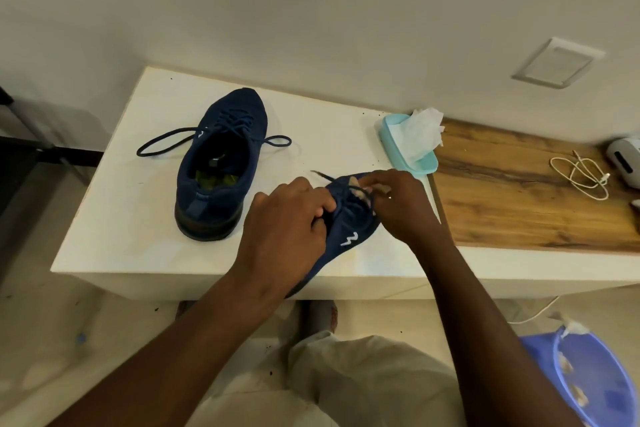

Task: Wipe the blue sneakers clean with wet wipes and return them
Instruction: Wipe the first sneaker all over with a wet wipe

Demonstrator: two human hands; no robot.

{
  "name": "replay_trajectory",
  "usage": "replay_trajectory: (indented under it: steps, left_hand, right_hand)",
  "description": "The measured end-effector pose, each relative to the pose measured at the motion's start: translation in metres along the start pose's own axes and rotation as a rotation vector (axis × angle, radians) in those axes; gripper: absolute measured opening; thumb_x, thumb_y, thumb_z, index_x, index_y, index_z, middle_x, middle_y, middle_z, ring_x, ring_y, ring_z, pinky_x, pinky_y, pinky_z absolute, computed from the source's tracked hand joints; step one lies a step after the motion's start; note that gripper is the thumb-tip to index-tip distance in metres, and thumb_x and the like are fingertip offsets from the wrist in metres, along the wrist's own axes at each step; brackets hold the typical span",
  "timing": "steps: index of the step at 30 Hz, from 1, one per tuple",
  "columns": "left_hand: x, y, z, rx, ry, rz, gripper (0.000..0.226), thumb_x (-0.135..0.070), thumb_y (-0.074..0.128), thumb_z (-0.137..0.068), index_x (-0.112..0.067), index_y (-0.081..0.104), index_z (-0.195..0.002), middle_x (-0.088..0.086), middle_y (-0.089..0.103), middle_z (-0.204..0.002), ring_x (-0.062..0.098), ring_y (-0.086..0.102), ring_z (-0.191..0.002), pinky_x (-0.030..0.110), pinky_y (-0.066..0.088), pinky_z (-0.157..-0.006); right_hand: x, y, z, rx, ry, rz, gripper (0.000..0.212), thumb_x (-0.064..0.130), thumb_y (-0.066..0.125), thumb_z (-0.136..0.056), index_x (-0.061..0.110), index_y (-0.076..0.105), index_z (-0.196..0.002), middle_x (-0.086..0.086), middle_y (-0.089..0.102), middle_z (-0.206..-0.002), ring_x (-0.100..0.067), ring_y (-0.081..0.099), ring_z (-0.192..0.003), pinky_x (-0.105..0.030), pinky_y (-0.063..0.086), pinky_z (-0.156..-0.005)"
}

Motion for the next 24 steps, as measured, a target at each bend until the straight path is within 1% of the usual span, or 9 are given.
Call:
replay_trajectory:
  steps: [4, 7, 8, 10, 13, 16, 20, 22, 24]
  left_hand:
    - [0.012, -0.005, -0.004, 0.026, -0.051, -0.024, 0.032, -0.027, 0.072, -0.087, -0.035, 0.057, -0.114, -0.009, 0.054, -0.11, 0.015, 0.058, -0.097, 0.043, 0.042, -0.095]
    - [0.033, -0.004, -0.005, 0.12, -0.177, 0.023, 0.047, -0.033, 0.073, -0.087, -0.028, 0.049, -0.128, -0.002, 0.053, -0.124, 0.019, 0.056, -0.111, 0.043, 0.05, -0.094]
    - [0.04, -0.001, -0.004, 0.174, -0.214, 0.019, 0.045, -0.033, 0.071, -0.089, -0.027, 0.052, -0.129, -0.001, 0.055, -0.125, 0.019, 0.058, -0.109, 0.042, 0.053, -0.093]
    - [0.046, 0.003, -0.003, 0.215, -0.23, 0.039, 0.031, -0.026, 0.068, -0.091, -0.025, 0.065, -0.122, -0.002, 0.068, -0.114, 0.016, 0.064, -0.098, 0.039, 0.057, -0.088]
    - [0.038, -0.01, -0.011, 0.06, -0.176, 0.129, 0.019, -0.018, 0.071, -0.088, -0.025, 0.075, -0.104, -0.006, 0.071, -0.094, 0.012, 0.067, -0.086, 0.039, 0.059, -0.082]
    - [0.011, -0.025, -0.018, -0.147, 0.045, 0.102, 0.018, -0.015, 0.072, -0.088, -0.018, 0.075, -0.105, -0.002, 0.067, -0.097, 0.016, 0.063, -0.09, 0.039, 0.057, -0.082]
    - [-0.02, -0.021, -0.009, -0.304, 0.31, 0.009, 0.02, -0.002, 0.071, -0.085, -0.008, 0.071, -0.104, 0.007, 0.063, -0.095, 0.027, 0.056, -0.089, 0.046, 0.051, -0.077]
    - [-0.019, -0.014, -0.006, -0.314, 0.319, 0.006, 0.021, 0.002, 0.072, -0.083, -0.008, 0.07, -0.101, 0.007, 0.06, -0.094, 0.025, 0.053, -0.087, 0.046, 0.049, -0.074]
    - [-0.015, -0.009, -0.004, -0.304, 0.315, 0.016, 0.022, 0.005, 0.069, -0.079, -0.01, 0.068, -0.095, 0.004, 0.059, -0.091, 0.022, 0.05, -0.085, 0.042, 0.045, -0.071]
  right_hand:
    - [0.019, 0.011, 0.023, 0.286, -0.112, -0.299, 0.026, -0.004, 0.061, -0.09, 0.016, 0.078, -0.091, 0.006, 0.071, -0.096, -0.007, 0.065, -0.091, -0.015, 0.049, -0.074]
    - [-0.003, 0.003, 0.022, 0.371, 0.015, -0.377, 0.025, -0.007, 0.059, -0.088, 0.01, 0.078, -0.088, 0.0, 0.073, -0.09, -0.012, 0.066, -0.083, -0.026, 0.055, -0.075]
    - [-0.016, -0.001, 0.018, 0.326, 0.065, -0.359, 0.026, -0.005, 0.058, -0.089, 0.012, 0.078, -0.087, -0.001, 0.073, -0.09, -0.014, 0.066, -0.084, -0.031, 0.056, -0.077]
    - [-0.034, -0.015, 0.008, 0.098, 0.116, -0.271, 0.029, 0.003, 0.057, -0.088, 0.022, 0.079, -0.084, 0.005, 0.074, -0.09, -0.013, 0.066, -0.088, -0.034, 0.057, -0.078]
    - [-0.043, -0.027, 0.006, -0.162, 0.196, -0.38, 0.019, 0.018, 0.062, -0.092, 0.028, 0.078, -0.091, 0.015, 0.071, -0.095, -0.008, 0.063, -0.093, -0.031, 0.056, -0.076]
    - [-0.039, -0.039, 0.006, -0.254, 0.193, -0.488, 0.016, 0.03, 0.073, -0.088, 0.025, 0.076, -0.102, 0.016, 0.069, -0.1, -0.002, 0.062, -0.096, -0.017, 0.052, -0.07]
    - [-0.036, -0.052, 0.007, -0.376, 0.133, -0.231, 0.019, 0.025, 0.071, -0.09, 0.018, 0.074, -0.107, 0.002, 0.07, -0.106, -0.01, 0.063, -0.096, -0.003, 0.043, -0.059]
    - [-0.028, -0.047, 0.011, -0.377, 0.143, -0.099, 0.018, 0.02, 0.065, -0.093, 0.017, 0.073, -0.11, 0.002, 0.07, -0.107, -0.013, 0.063, -0.098, -0.008, 0.046, -0.067]
    - [0.004, -0.032, 0.018, -0.261, 0.022, -0.11, 0.017, 0.012, 0.062, -0.094, 0.016, 0.073, -0.106, 0.006, 0.068, -0.1, -0.007, 0.061, -0.092, -0.02, 0.052, -0.076]
Point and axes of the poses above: each hand's wrist, its own z-axis away from the middle knuckle, its own y-axis out of the palm, x = y × z, the point moved 9 cm from there along -z, towards the middle knuckle
